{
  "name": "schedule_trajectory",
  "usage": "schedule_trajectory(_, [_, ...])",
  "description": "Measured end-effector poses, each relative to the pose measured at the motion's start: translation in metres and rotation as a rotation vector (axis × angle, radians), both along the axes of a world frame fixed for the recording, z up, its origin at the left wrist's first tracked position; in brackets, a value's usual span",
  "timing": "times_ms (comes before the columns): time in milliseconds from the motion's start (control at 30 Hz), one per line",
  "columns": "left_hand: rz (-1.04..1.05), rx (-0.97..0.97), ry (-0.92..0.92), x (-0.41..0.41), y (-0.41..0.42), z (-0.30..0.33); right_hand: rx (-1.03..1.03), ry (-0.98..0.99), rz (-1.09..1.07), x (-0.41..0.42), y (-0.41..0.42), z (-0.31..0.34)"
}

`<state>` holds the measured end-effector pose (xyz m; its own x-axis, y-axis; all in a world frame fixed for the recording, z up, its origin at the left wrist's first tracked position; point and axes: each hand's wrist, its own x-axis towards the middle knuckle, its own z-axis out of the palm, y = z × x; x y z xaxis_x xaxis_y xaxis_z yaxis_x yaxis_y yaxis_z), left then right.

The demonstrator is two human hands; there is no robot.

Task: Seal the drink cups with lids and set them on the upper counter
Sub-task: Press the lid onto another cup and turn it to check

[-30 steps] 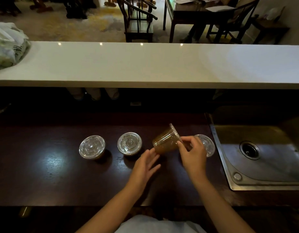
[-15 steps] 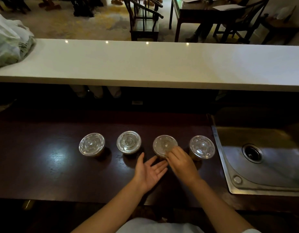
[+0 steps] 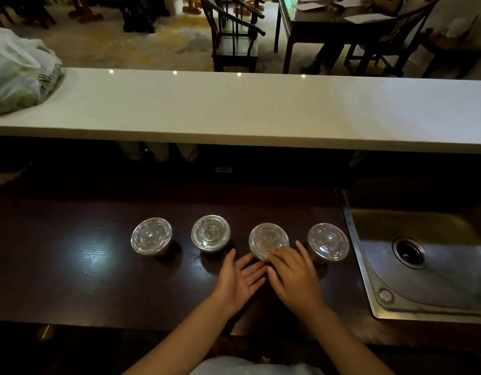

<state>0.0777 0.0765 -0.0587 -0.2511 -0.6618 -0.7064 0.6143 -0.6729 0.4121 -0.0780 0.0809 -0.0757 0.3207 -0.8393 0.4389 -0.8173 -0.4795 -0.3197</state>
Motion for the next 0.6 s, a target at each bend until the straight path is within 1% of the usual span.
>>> schedule_trajectory(67, [-0.042, -0.122, -0.223, 0.009, 0.0, 0.006, -0.027, -0.033, -0.023, 0.013, -0.008, 0.011])
schedule_trajectory(133, [0.033, -0.315, -0.499, 0.025, -0.002, 0.021, -0.04, -0.034, -0.011, 0.028, -0.02, 0.021])
schedule_trajectory(200, [0.094, -0.56, -0.845, 0.048, -0.006, 0.032, 0.026, 0.029, 0.003, 0.049, -0.033, 0.03])
schedule_trajectory(233, [0.065, -0.697, -1.067, 0.061, -0.01, 0.035, 0.087, 0.091, 0.002, 0.06, -0.04, 0.035])
schedule_trajectory(267, [-0.016, -0.828, -1.298, 0.072, -0.016, 0.034, 0.144, 0.158, 0.001, 0.071, -0.046, 0.039])
schedule_trajectory(300, [-0.147, -0.926, -1.494, 0.081, -0.022, 0.029, 0.201, 0.218, 0.013, 0.08, -0.052, 0.041])
schedule_trajectory(333, [-0.307, -0.977, -1.64, 0.088, -0.028, 0.022, 0.237, 0.261, 0.034, 0.089, -0.056, 0.041])
schedule_trajectory(367, [-0.461, -0.971, -1.745, 0.092, -0.033, 0.014, 0.277, 0.291, 0.056, 0.096, -0.061, 0.039])
schedule_trajectory(433, [-0.683, -0.887, -1.872, 0.095, -0.037, 0.004, 0.385, 0.341, 0.087, 0.106, -0.067, 0.033])
schedule_trajectory(467, [-0.745, -0.867, -1.887, 0.096, -0.038, 0.0, 0.428, 0.362, 0.09, 0.109, -0.068, 0.031])
schedule_trajectory(533, [-0.8, -0.877, -1.858, 0.095, -0.038, -0.003, 0.483, 0.348, 0.09, 0.112, -0.066, 0.027])
schedule_trajectory(600, [-0.804, -0.915, -1.839, 0.096, -0.035, -0.005, 0.495, 0.307, 0.085, 0.113, -0.061, 0.024])
